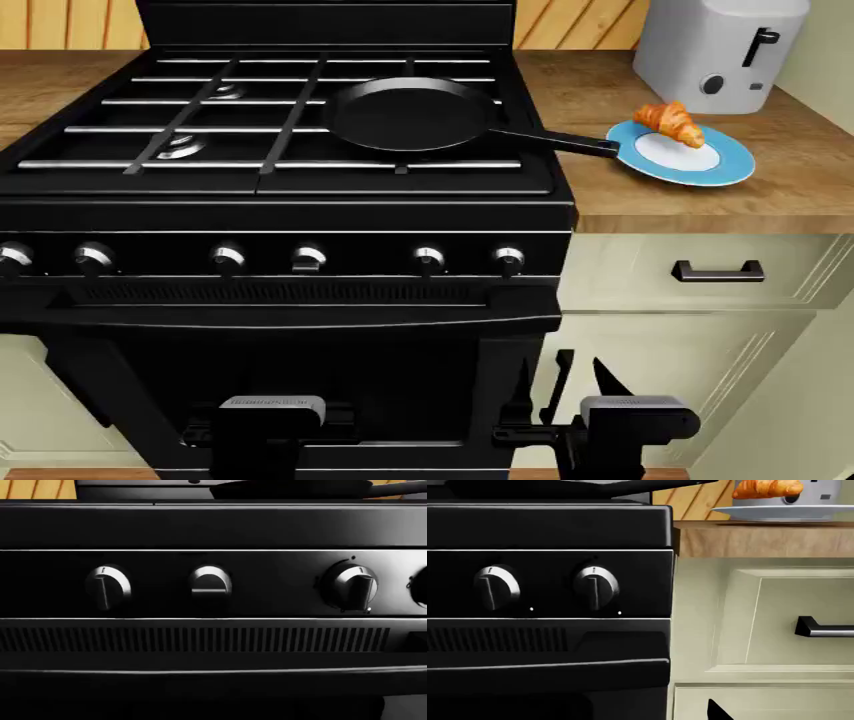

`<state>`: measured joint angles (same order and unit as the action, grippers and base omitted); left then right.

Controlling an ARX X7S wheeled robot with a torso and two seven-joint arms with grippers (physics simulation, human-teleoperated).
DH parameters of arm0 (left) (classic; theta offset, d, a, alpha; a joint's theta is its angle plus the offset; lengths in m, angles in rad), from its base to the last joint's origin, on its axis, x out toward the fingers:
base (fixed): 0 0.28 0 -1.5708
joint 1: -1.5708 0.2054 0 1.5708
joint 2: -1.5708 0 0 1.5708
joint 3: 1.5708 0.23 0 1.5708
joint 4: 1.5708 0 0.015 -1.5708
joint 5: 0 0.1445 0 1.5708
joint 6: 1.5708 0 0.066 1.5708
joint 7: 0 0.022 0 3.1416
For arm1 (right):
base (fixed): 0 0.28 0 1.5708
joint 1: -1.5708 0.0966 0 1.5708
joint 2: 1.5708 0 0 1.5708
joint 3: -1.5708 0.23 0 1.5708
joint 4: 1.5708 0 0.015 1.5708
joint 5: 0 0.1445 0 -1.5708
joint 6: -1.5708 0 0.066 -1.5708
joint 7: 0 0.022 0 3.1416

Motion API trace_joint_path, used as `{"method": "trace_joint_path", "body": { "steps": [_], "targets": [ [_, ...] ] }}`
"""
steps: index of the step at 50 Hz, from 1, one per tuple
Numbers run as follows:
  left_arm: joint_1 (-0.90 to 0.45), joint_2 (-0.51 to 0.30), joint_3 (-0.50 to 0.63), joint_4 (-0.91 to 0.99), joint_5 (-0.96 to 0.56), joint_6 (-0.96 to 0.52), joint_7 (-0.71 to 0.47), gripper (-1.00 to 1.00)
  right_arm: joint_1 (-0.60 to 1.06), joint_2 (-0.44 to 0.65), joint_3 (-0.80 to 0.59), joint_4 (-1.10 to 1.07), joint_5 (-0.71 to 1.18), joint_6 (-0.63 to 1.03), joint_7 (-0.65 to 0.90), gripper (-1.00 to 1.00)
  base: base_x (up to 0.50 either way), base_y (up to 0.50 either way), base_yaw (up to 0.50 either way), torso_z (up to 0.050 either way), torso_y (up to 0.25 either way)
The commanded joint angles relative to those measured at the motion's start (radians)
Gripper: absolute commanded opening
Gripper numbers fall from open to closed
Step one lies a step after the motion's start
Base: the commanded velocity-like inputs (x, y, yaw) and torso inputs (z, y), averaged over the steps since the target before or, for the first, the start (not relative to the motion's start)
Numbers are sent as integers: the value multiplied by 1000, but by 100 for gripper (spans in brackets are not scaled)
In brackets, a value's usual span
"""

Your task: Pick the croissant and place it on the pan. Then turn on the stove to warm the croissant.

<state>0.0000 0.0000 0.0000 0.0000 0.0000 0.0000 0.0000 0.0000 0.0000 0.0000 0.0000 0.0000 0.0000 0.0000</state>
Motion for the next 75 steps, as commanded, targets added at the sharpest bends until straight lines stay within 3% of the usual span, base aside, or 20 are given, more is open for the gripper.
{"method": "trace_joint_path", "body": {
  "steps": [1,6,12,41,75],
  "targets": [
    [1,-15,19,5,-19,-11,-18,100,-3,15,-24,-5,10,4,22,100,0,0,0,0,0],
    [11,-29,40,51,-44,-74,-47,100,-19,37,-61,-31,-8,-2,52,100,0,0,0,0,0],
    [44,-60,75,88,-78,-23,-7,100,-21,55,-88,-32,-12,-9,61,100,0,0,0,4,0],
    [52,-106,129,85,-104,9,-26,100,-22,95,-98,-59,101,-3,71,100,0,-5,0,50,0],
    [51,-137,168,79,-127,17,-59,100,-14,126,-127,-64,155,24,109,100,-68,-494,0,50,0]
  ]
}}
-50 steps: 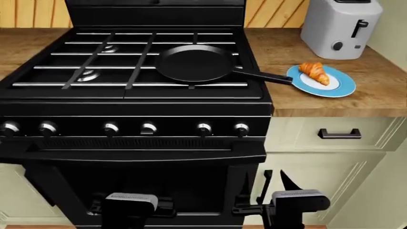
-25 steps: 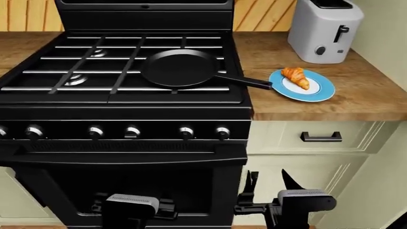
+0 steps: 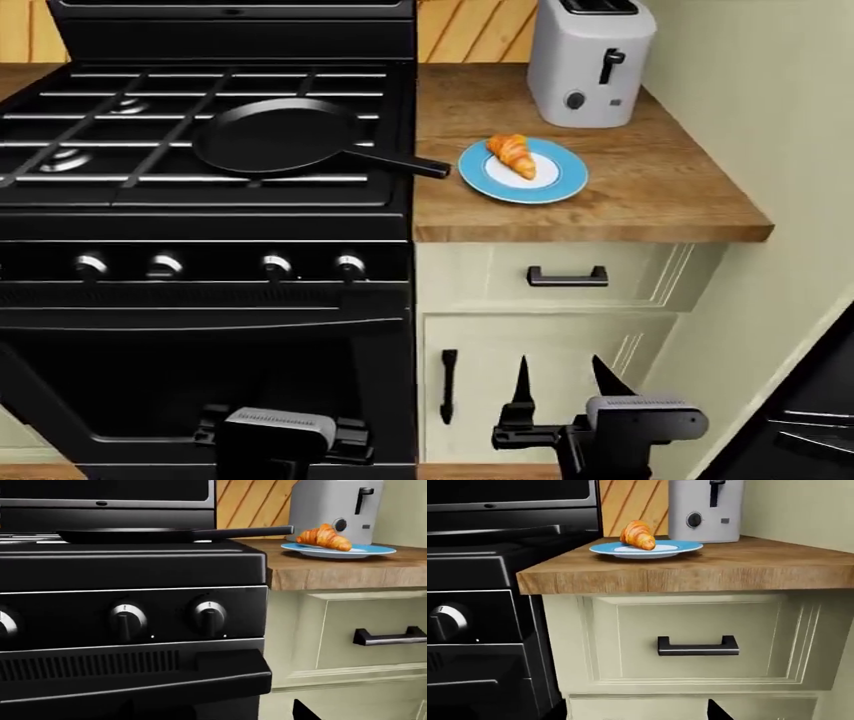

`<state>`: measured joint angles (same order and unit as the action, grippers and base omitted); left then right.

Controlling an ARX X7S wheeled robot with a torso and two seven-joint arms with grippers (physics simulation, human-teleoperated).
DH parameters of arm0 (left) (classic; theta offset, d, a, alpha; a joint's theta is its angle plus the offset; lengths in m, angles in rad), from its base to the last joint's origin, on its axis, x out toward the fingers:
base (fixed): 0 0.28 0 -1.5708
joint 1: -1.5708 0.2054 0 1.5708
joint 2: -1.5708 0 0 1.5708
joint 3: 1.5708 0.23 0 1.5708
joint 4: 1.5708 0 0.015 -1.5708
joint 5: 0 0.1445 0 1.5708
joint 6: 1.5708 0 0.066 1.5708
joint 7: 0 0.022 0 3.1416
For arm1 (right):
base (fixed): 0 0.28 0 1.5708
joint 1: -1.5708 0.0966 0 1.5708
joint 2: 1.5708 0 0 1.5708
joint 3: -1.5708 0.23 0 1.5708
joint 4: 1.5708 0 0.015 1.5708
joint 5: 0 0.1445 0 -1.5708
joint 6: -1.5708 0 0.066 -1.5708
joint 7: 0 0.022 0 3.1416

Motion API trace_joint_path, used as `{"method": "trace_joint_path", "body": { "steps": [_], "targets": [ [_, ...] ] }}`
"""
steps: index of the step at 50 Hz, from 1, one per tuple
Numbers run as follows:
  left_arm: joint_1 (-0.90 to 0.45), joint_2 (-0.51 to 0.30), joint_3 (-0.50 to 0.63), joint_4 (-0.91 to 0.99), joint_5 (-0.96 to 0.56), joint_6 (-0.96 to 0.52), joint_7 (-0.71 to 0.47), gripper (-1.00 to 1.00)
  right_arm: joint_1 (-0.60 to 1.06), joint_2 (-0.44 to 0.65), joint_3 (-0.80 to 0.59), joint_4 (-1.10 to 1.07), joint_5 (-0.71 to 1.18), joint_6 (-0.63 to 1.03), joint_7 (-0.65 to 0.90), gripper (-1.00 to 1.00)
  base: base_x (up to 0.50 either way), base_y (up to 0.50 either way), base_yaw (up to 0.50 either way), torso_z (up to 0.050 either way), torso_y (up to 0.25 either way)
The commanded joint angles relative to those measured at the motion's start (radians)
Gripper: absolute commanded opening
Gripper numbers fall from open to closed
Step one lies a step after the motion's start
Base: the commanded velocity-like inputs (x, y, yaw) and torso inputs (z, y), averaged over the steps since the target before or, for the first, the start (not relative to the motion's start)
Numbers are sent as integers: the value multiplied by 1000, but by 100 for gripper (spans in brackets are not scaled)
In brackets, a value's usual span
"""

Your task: Pick the croissant and place it on the pan. Then turn on the stove to warm the croissant.

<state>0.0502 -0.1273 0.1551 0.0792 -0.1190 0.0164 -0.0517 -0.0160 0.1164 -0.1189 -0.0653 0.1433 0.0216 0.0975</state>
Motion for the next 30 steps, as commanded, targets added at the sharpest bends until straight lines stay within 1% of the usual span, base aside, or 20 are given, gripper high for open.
{"method": "trace_joint_path", "body": {
  "steps": [1,9,11,13,14,15,17,23,26,30],
  "targets": [
    [0,-10,14,0,-8,1,-8,100,2,10,-9,1,13,2,12,100,-66,-500,0,50,0],
    [-1,-14,20,-4,-11,3,-16,100,1,17,-14,1,19,0,20,100,-70,-500,0,50,0],
    [-8,-10,17,-6,7,-19,-46,100,2,17,-13,-3,24,-4,22,100,-72,-262,0,50,0],
    [-15,-7,17,7,16,-62,-67,100,3,17,-18,-27,16,34,40,100,0,0,0,0,0],
    [-17,-5,15,26,15,-102,-79,100,1,19,-22,-48,15,53,45,100,0,0,0,0,0],
    [-22,-4,6,62,-14,-178,-82,100,0,21,-24,-76,21,86,49,100,0,0,0,0,0],
    [-26,-10,-3,129,-30,-281,-102,100,-3,27,-29,-142,30,148,59,100,0,0,0,0,0],
    [-47,-63,-49,431,-121,-631,-132,100,14,57,-23,-427,119,488,103,100,0,0,0,0,0],
    [-77,-91,-67,556,-152,-756,-146,100,42,70,0,-537,178,624,120,100,0,0,0,0,0],
    [-135,-102,-118,680,-236,-925,-150,100,99,86,31,-650,242,772,147,100,0,0,0,0,0]
  ]
}}
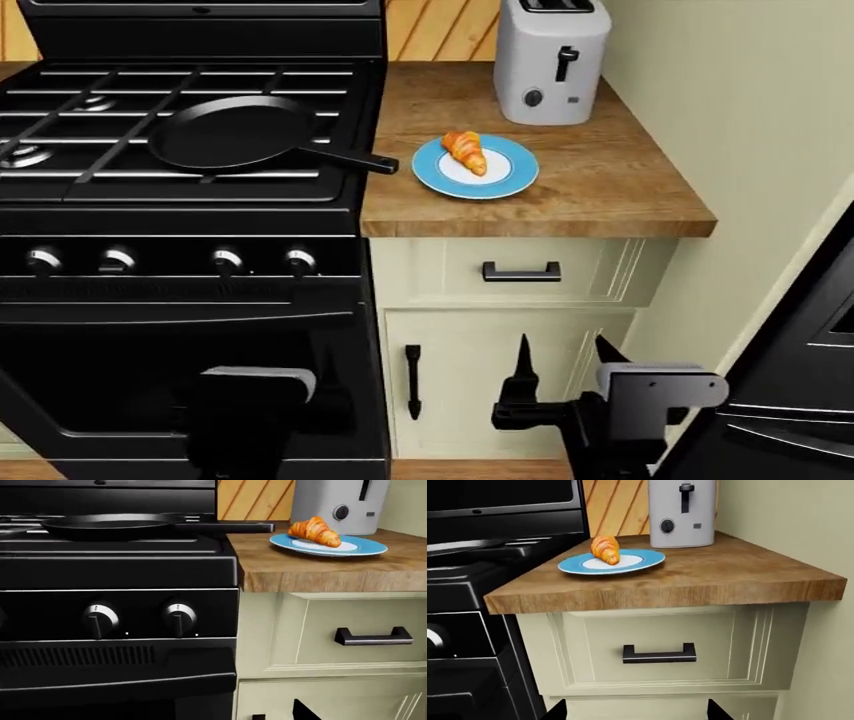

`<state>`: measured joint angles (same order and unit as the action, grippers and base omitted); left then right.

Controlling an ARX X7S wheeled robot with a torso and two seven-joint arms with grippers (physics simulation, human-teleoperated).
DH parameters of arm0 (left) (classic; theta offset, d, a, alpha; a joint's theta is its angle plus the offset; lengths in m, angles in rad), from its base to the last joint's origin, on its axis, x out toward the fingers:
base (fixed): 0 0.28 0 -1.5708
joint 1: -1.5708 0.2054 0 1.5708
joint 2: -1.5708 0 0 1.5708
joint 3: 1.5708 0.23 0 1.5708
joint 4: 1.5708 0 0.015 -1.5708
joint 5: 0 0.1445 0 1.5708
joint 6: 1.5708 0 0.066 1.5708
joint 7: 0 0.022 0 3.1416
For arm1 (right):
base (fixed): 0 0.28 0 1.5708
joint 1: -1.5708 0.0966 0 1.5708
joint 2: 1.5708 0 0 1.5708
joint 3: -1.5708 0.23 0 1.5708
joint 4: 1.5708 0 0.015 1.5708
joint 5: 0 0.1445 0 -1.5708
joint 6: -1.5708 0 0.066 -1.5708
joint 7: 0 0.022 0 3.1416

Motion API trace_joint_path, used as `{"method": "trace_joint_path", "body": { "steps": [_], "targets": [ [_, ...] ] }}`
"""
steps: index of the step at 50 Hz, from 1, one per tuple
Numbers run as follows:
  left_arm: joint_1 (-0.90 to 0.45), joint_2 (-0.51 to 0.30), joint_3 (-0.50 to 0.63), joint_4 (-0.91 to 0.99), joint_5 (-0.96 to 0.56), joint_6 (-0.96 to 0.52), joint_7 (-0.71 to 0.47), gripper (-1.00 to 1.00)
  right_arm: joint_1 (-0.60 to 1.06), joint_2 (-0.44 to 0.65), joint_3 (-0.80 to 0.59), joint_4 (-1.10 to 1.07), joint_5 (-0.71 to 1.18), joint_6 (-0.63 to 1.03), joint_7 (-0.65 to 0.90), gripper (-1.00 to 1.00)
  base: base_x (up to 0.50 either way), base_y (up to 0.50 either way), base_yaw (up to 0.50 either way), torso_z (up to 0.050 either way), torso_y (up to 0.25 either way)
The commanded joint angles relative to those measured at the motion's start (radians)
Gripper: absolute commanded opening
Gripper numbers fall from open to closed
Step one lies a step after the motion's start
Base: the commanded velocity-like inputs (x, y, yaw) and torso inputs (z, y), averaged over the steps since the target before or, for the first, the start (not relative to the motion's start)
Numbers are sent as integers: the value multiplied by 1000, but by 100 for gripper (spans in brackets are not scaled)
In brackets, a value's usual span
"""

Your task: Pick the croissant and place it on the pan. Then turn on the stove to warm the croissant.

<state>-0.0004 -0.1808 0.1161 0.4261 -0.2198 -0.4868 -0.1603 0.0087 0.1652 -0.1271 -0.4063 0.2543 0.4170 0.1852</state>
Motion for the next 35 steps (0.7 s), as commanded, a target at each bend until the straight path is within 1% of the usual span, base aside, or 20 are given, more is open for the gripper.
{"method": "trace_joint_path", "body": {
  "steps": [1,6,11,15,18,20,24,26,30,35],
  "targets": [
    [-105,-50,-93,356,-157,-465,-43,100,92,39,48,-332,148,413,66,100,0,0,0,0,0],
    [-216,-59,-151,432,-241,-672,-60,100,187,39,102,-409,238,592,97,100,0,0,0,0,0],
    [-331,-75,-194,481,-290,-813,-69,100,312,31,173,-456,325,759,129,100,0,0,0,0,0],
    [-471,-46,-290,506,-364,-981,-64,100,409,33,209,-483,378,867,146,100,0,0,0,0,0],
    [-560,-34,-347,502,-420,-1080,-71,100,468,32,238,-503,417,936,152,100,0,0,0,0,0],
    [-593,-64,-372,460,-555,-1083,-166,100,508,22,268,-514,451,991,156,100,0,0,0,0,0],
    [-661,-136,-410,377,-904,-1081,-444,100,565,6,321,-530,510,1079,163,100,0,0,0,0,0],
    [-687,-159,-418,354,-1019,-1079,-537,100,579,4,337,-533,532,1102,162,100,0,0,0,0,0],
    [-703,-187,-421,337,-1121,-1065,-621,100,592,2,359,-546,574,1118,154,100,154,0,0,0,0],
    [-717,-213,-420,321,-1228,-1055,-717,100,612,1,385,-554,630,1140,173,100,497,0,0,0,0]
  ]
}}
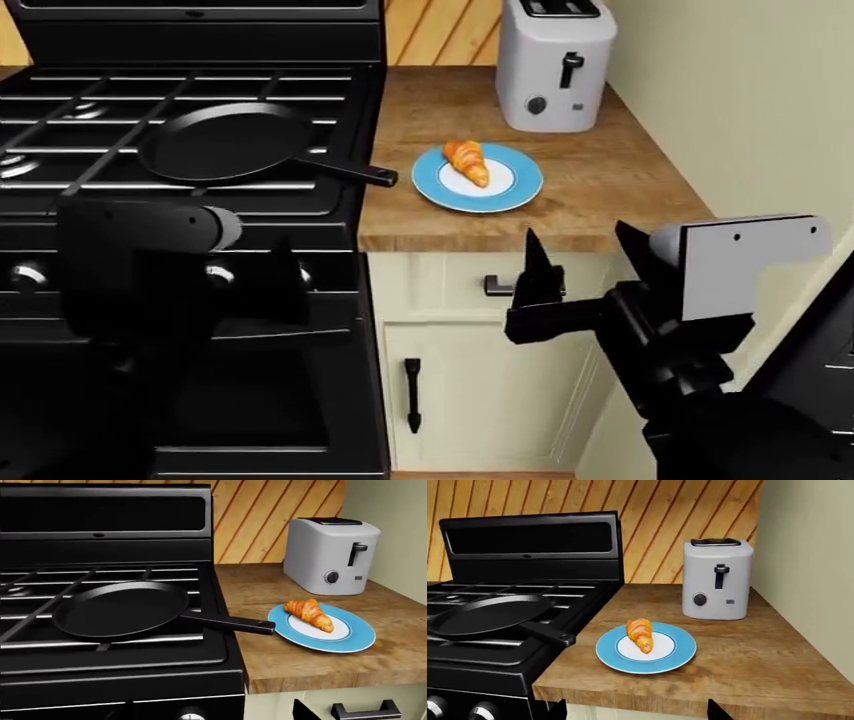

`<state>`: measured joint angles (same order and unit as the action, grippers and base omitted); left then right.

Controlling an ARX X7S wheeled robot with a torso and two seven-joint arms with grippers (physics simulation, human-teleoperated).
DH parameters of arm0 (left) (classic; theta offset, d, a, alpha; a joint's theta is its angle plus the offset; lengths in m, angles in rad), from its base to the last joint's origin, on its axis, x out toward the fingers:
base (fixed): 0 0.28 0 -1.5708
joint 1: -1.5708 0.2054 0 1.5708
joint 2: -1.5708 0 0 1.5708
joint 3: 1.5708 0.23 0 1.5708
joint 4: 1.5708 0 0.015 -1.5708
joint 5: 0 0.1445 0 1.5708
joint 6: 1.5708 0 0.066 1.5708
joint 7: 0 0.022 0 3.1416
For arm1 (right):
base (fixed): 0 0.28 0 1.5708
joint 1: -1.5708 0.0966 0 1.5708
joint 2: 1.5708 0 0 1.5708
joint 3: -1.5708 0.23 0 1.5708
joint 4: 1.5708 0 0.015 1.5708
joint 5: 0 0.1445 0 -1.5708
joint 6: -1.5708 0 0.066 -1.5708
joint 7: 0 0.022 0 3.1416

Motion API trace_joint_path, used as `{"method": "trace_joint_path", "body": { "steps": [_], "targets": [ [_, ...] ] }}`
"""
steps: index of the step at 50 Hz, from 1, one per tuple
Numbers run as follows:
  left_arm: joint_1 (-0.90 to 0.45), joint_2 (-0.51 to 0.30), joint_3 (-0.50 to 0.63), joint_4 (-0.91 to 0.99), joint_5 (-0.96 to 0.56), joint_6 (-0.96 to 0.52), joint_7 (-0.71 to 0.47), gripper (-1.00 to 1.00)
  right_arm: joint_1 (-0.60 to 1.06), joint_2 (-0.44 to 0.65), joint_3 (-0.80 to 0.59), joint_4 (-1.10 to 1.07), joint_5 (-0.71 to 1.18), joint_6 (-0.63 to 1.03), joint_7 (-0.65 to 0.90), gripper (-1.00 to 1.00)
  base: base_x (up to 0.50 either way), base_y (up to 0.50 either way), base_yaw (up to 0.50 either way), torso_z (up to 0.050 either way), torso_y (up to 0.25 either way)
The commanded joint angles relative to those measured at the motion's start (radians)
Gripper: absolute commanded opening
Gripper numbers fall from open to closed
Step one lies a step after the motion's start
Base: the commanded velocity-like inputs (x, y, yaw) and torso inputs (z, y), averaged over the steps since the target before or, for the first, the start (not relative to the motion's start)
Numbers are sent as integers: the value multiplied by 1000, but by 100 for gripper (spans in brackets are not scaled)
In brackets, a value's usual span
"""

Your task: Pick the croissant and place it on the pan. Then turn on the stove to warm the croissant.

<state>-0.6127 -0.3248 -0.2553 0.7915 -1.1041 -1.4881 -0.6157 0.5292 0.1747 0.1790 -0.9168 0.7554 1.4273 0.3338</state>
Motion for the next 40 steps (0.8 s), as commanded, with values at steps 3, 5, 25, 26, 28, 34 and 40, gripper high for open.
{"method": "trace_joint_path", "body": {
  "steps": [3,5,25,26,28,34,40],
  "targets": [
    [-125,-83,-44,-64,-416,-43,-326,100,109,-2,92,-32,186,138,67,100,500,0,0,0,0],
    [-135,-93,-39,-69,-451,-32,-355,100,122,8,98,-21,234,137,106,100,500,0,0,0,0],
    [-127,-143,-10,-49,-428,30,-328,100,122,63,41,11,292,64,175,100,500,0,0,0,0],
    [-126,-143,-8,-48,-421,33,-322,100,119,66,35,14,288,56,173,100,500,0,0,0,0],
    [-123,-145,-3,-43,-406,38,-311,100,111,74,22,19,276,36,169,100,500,0,0,0,0],
    [-116,-152,8,-38,-366,55,-282,100,104,88,-4,31,268,4,173,100,500,0,0,0,3],
    [-112,-158,13,-45,-358,70,-278,100,125,81,-1,48,291,21,204,100,333,0,0,0,2]
  ]
}}
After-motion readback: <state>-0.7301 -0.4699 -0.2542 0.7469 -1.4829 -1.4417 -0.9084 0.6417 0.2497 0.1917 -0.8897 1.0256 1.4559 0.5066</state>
